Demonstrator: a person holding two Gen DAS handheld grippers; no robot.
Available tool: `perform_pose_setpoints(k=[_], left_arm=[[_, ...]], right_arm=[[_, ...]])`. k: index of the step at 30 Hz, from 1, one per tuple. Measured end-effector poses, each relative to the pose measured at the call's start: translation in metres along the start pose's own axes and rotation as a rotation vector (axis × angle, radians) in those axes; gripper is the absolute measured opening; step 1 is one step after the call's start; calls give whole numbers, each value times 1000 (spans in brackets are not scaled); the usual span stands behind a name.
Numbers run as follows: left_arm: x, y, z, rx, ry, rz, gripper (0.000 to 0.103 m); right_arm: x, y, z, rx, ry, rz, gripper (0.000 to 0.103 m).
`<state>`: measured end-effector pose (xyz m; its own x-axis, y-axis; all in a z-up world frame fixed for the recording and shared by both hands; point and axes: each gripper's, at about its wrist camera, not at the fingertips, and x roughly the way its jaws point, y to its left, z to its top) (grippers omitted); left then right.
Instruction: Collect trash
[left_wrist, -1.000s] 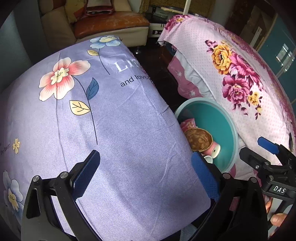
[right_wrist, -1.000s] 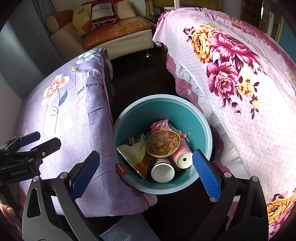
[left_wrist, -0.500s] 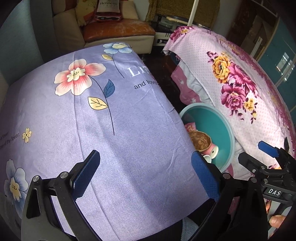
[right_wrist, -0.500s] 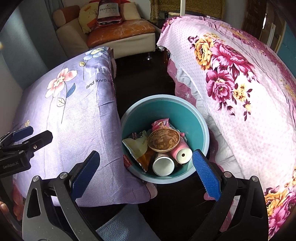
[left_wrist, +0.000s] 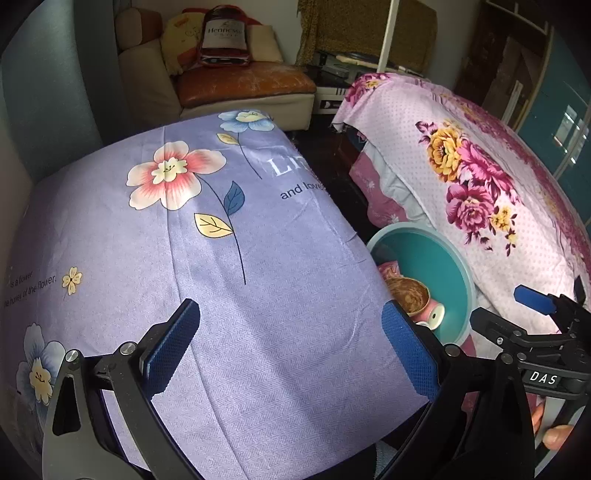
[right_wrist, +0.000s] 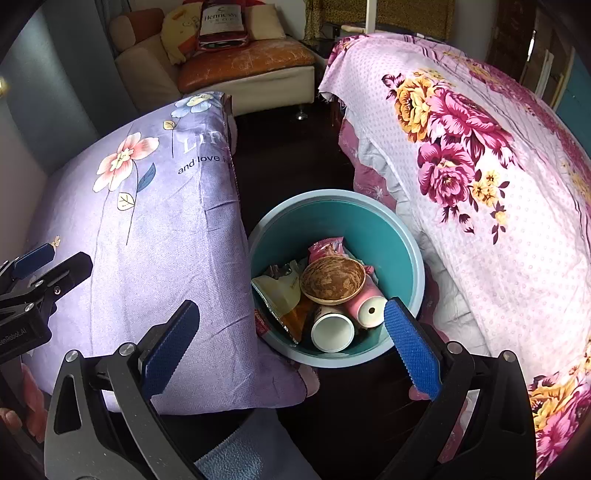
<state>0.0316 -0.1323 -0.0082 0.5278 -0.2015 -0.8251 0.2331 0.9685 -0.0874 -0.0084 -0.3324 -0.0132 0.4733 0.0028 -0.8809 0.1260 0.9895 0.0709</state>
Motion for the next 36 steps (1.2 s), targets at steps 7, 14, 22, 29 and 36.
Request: perform_pose_setpoints(k=[7, 14, 22, 29, 36], left_arm=[[7, -3, -2, 19, 6, 30, 99], [14, -3, -4, 29, 18, 49, 99], [23, 1, -6, 23, 35, 64, 99], [27, 2, -7, 26, 39, 77, 99], [31, 4, -8, 20, 48, 84, 99]], right_arm=[[11, -7, -1, 20, 17, 1, 96], [23, -9, -1, 37, 37, 9, 96], [33, -6, 0, 33, 53, 8, 96], [38, -5, 2, 33, 63, 7, 96], [44, -1, 4, 18, 75, 3, 96]])
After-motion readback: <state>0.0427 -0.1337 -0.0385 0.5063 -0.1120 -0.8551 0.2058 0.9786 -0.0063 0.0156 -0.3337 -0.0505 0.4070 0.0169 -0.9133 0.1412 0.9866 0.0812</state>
